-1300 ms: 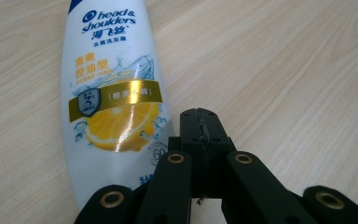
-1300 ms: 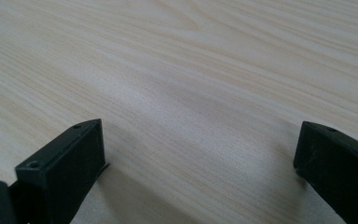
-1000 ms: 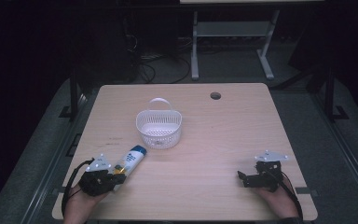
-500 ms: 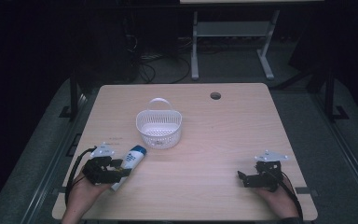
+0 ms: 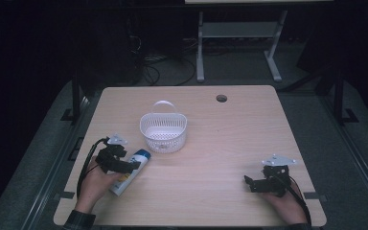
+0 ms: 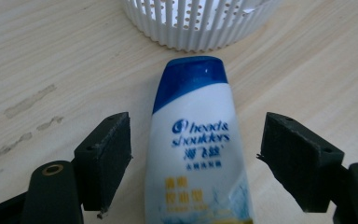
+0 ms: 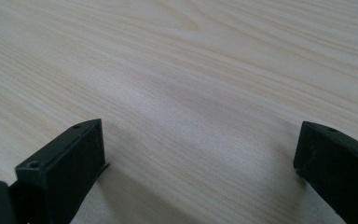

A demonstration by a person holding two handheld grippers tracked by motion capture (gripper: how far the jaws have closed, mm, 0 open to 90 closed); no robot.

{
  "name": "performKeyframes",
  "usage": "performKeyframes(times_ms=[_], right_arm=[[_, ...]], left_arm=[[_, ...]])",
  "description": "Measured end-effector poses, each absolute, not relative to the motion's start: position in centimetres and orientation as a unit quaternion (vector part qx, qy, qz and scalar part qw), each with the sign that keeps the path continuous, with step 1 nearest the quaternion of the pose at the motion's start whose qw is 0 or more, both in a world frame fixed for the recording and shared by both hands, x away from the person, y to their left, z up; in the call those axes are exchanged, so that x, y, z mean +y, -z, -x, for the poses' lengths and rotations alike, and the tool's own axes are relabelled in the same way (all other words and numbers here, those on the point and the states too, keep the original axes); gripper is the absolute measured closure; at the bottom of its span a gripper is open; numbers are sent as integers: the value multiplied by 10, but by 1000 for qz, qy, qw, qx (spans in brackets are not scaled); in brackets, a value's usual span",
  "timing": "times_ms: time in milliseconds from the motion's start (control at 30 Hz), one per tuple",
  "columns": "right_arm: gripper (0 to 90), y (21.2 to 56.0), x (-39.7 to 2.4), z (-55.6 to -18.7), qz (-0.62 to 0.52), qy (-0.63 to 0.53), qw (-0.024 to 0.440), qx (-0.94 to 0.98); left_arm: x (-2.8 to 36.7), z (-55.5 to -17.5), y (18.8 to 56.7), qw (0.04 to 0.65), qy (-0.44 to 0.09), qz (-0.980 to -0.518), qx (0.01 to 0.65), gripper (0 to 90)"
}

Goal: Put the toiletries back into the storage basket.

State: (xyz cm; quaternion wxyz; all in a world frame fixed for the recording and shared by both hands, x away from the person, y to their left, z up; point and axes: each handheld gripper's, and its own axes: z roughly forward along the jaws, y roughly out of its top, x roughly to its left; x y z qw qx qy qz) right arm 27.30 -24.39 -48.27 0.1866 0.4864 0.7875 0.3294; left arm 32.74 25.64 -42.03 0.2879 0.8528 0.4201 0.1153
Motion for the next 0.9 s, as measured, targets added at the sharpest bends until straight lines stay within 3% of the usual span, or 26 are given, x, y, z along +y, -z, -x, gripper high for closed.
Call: performKeyframes(times_ms=[600, 900], right_arm=[[12, 483, -244, -273, -487, -330, 186, 787], [12, 483, -244, -273, -487, -330, 186, 787]], left_arm=[[233, -354, 444, 219, -112, -877, 413, 212], [231, -352, 448, 209, -98, -880, 414, 257]])
